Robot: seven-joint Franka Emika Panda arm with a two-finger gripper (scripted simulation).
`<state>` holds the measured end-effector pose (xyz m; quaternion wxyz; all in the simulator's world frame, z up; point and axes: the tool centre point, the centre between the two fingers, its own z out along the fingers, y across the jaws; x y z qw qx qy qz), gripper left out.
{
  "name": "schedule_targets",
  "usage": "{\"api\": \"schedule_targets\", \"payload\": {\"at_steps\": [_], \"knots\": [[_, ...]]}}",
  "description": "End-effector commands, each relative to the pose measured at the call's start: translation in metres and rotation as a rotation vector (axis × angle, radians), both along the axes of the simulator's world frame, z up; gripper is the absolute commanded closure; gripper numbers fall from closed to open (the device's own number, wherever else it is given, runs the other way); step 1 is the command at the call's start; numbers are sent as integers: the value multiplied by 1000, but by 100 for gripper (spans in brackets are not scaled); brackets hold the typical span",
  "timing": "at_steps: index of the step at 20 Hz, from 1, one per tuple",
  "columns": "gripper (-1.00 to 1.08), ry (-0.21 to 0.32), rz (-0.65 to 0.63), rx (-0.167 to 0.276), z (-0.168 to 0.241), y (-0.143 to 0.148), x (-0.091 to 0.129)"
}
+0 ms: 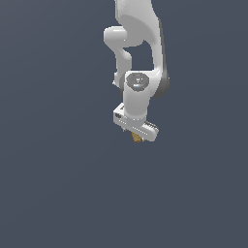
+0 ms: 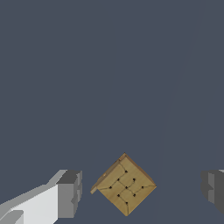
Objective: Pick up the object and move it to a goal position.
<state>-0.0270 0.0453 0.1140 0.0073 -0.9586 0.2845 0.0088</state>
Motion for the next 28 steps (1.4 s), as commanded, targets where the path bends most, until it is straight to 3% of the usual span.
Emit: {"api": "schedule_targets", "payload": {"at_steps": [1,28], "knots": [[-92,1,-63,-1,-5,4,-4],[-92,-3,-684,-20,-48,39,-48]]}}
